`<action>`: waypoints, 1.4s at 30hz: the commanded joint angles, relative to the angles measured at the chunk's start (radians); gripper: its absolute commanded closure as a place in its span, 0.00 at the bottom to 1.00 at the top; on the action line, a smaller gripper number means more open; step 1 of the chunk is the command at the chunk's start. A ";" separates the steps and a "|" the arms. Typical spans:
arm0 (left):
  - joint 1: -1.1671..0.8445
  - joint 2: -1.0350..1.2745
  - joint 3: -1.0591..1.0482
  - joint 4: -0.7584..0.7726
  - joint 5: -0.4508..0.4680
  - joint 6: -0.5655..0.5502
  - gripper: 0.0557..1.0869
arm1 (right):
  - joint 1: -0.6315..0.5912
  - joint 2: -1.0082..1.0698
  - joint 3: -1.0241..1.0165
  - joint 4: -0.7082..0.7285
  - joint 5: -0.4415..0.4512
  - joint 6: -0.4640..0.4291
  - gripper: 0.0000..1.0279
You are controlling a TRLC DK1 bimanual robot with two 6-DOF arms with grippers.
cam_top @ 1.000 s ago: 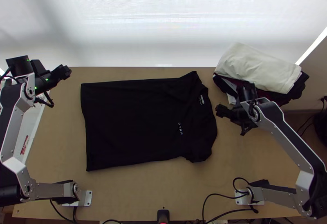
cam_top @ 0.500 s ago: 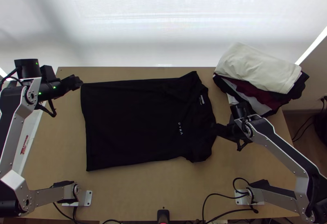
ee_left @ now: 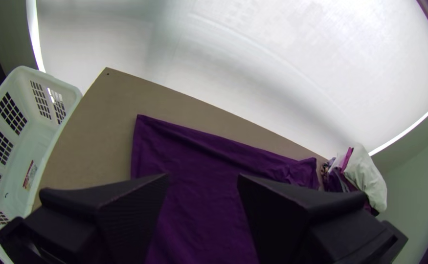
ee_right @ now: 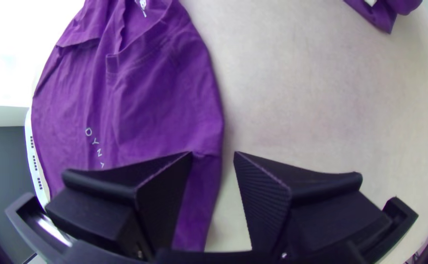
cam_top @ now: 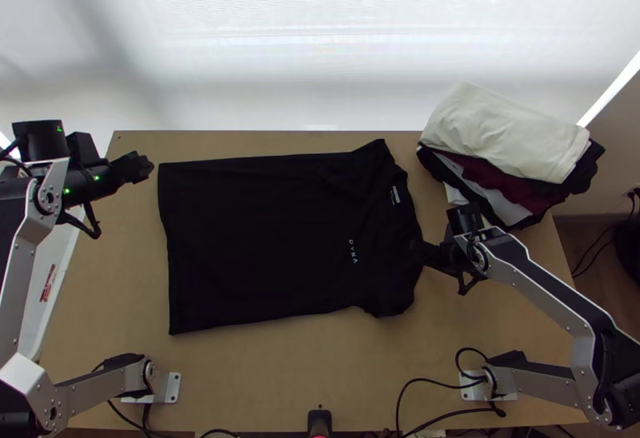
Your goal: Fold the t-shirt
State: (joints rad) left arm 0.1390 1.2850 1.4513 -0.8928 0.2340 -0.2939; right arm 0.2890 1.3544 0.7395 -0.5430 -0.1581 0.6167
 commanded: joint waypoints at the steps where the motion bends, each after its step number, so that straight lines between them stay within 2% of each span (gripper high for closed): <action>1: -0.010 -0.033 0.029 -0.018 -0.010 0.012 0.30 | 0.016 0.029 -0.012 0.023 -0.006 -0.006 0.55; 11: -0.012 -0.064 0.029 -0.043 -0.015 0.006 0.30 | 0.076 0.069 -0.035 0.055 -0.006 0.021 0.56; 14: -0.016 -0.067 0.029 -0.069 -0.015 0.010 0.30 | 0.082 0.051 -0.046 0.060 -0.006 0.021 0.79; 16: -0.039 -0.067 0.015 -0.132 -0.015 0.050 0.30 | 0.082 0.029 -0.051 0.060 -0.006 0.021 0.98; 20: -0.107 -0.076 -0.112 -0.304 -0.042 0.220 0.30 | 0.081 -0.005 -0.052 0.060 -0.006 0.017 0.97; 24: -0.176 -0.078 -0.227 -0.454 -0.108 0.355 0.31 | 0.072 -0.020 -0.057 0.060 -0.006 0.021 0.97; 26: -0.194 -0.085 -0.275 -0.469 -0.145 0.389 0.43 | 0.070 -0.024 -0.060 0.060 -0.006 0.021 0.97; 28: -0.199 -0.075 -0.309 -0.532 -0.148 0.424 0.44 | 0.070 -0.026 -0.057 0.060 -0.006 0.017 0.97; 31: -0.225 -0.056 -0.373 -0.574 -0.171 0.450 0.44 | 0.068 -0.024 -0.046 0.060 -0.006 0.012 0.97; 35: -0.259 -0.055 -0.488 -0.517 -0.208 0.453 0.44 | 0.068 -0.023 -0.029 0.061 -0.006 0.012 0.97; 42: -0.388 -0.049 -0.631 -0.465 -0.252 0.383 0.44 | 0.065 -0.021 -0.023 0.061 -0.006 0.008 0.97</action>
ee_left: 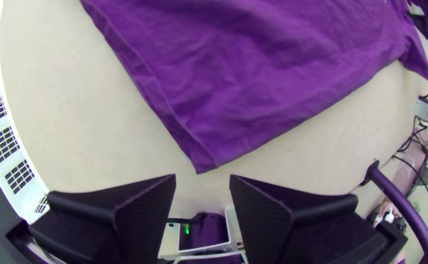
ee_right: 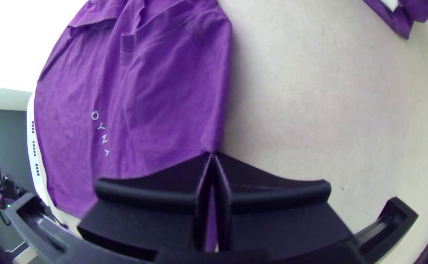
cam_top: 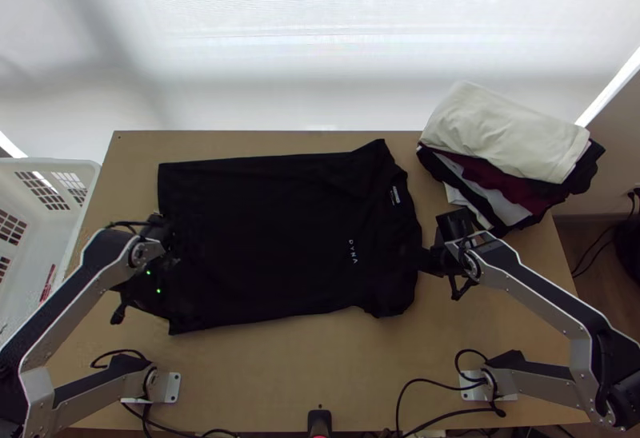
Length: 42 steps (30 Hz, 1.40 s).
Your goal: Fold the t-shirt
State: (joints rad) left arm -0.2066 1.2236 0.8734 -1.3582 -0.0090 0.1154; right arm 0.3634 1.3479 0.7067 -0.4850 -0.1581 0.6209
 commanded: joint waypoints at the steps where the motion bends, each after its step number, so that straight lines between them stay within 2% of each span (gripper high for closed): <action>1: -0.060 0.013 -0.067 0.010 -0.011 -0.039 0.44 | -0.009 -0.015 0.010 0.003 -0.004 0.002 0.97; 7: -0.108 0.060 -0.083 0.041 -0.034 -0.079 0.44 | -0.009 -0.010 0.017 0.003 -0.004 0.002 0.97; 16: -0.148 0.166 -0.086 0.079 -0.157 -0.114 0.44 | -0.029 -0.012 0.025 0.003 -0.006 0.002 0.97; 42: -0.226 0.321 -0.002 0.036 -0.158 -0.244 0.44 | -0.064 -0.024 0.002 0.003 -0.004 -0.004 0.97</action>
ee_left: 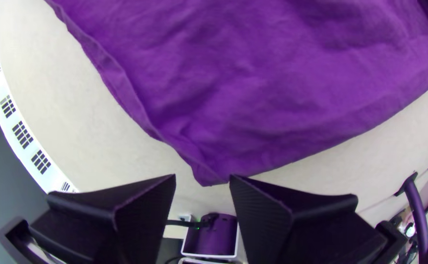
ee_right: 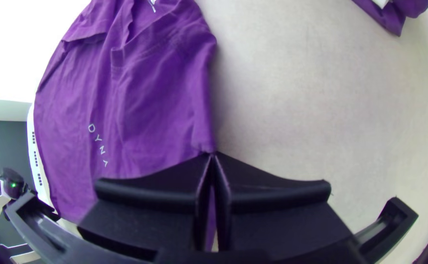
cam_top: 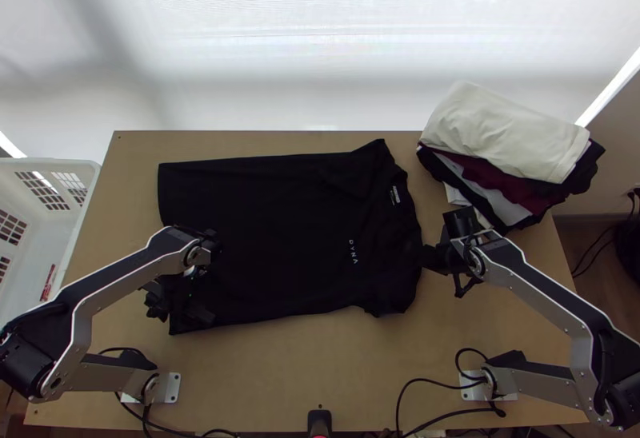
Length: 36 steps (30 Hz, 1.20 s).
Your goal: Fold the t-shirt
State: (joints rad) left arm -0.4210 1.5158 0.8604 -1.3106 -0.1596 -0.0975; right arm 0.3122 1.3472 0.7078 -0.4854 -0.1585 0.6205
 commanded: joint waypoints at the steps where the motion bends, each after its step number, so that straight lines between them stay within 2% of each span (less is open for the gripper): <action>1: -0.013 0.034 0.011 -0.010 -0.009 -0.033 0.44 | -0.018 -0.025 -0.001 0.004 -0.006 -0.007 0.97; 18: -0.021 0.043 -0.057 0.013 -0.064 -0.013 0.45 | -0.039 -0.042 0.001 0.004 -0.006 -0.025 0.97; 22: -0.027 0.043 -0.057 0.020 -0.074 -0.011 0.62 | -0.044 -0.043 0.001 0.004 -0.006 -0.027 0.97; 26: -0.039 0.044 -0.061 0.040 -0.101 -0.007 0.96 | -0.044 -0.045 0.005 0.004 -0.006 -0.027 0.97; 36: 0.060 0.017 -0.012 0.054 -0.103 0.033 0.96 | -0.061 -0.059 0.024 0.004 -0.006 -0.038 0.97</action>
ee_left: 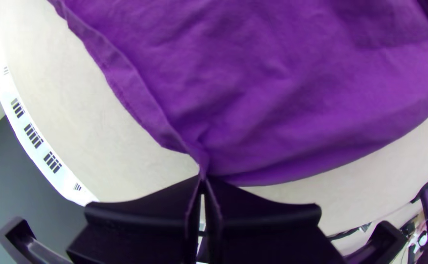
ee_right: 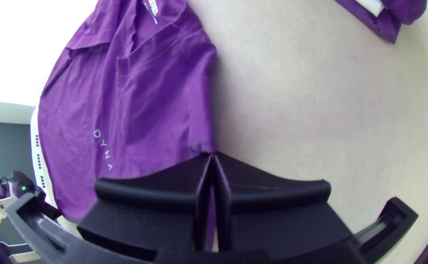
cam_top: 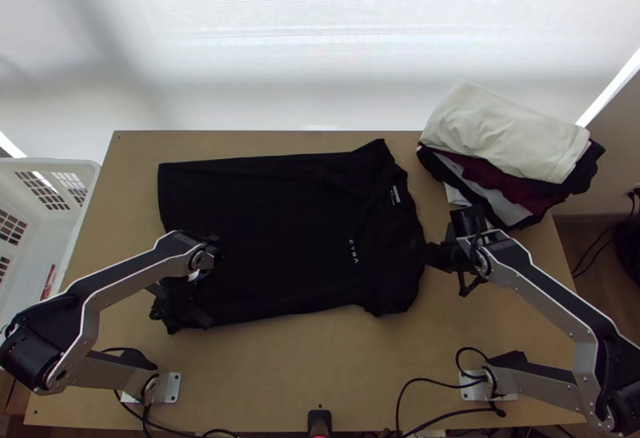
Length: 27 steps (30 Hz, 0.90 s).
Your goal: Fold the t-shirt
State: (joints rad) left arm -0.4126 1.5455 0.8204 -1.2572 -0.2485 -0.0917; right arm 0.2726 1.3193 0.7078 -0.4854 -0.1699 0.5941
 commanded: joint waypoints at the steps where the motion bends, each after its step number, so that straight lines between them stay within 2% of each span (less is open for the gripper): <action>1: 0.087 -0.022 0.046 0.001 -0.014 0.038 0.96 | -0.030 -0.037 0.032 0.004 0.006 -0.013 0.97; 9: 0.287 -0.114 0.221 0.007 0.005 0.095 0.96 | -0.101 -0.060 0.107 -0.015 0.006 -0.054 0.97; 11: 0.330 -0.133 0.269 0.010 0.046 0.086 0.96 | -0.110 -0.069 0.128 -0.016 0.007 -0.060 0.97; 13: 0.362 -0.136 0.336 0.032 0.068 0.041 0.96 | -0.116 -0.086 0.156 -0.018 0.007 -0.060 0.97; 17: 0.411 -0.213 0.448 0.108 0.183 -0.016 0.96 | -0.110 -0.120 0.237 -0.018 0.009 -0.080 0.97; 22: 0.413 -0.259 0.652 0.186 0.230 -0.148 0.96 | -0.087 -0.135 0.380 -0.024 0.007 -0.093 0.97; 24: 0.425 -0.260 0.738 0.206 0.279 -0.223 0.96 | -0.062 -0.134 0.458 -0.044 0.004 -0.077 0.97; 27: 0.466 -0.259 0.835 0.237 0.373 -0.338 0.96 | -0.032 -0.117 0.588 -0.076 -0.033 0.003 0.97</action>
State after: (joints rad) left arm 0.0151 1.3033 1.5745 -1.0416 0.0727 -0.3061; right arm 0.2180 1.2114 1.1812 -0.5495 -0.1833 0.5365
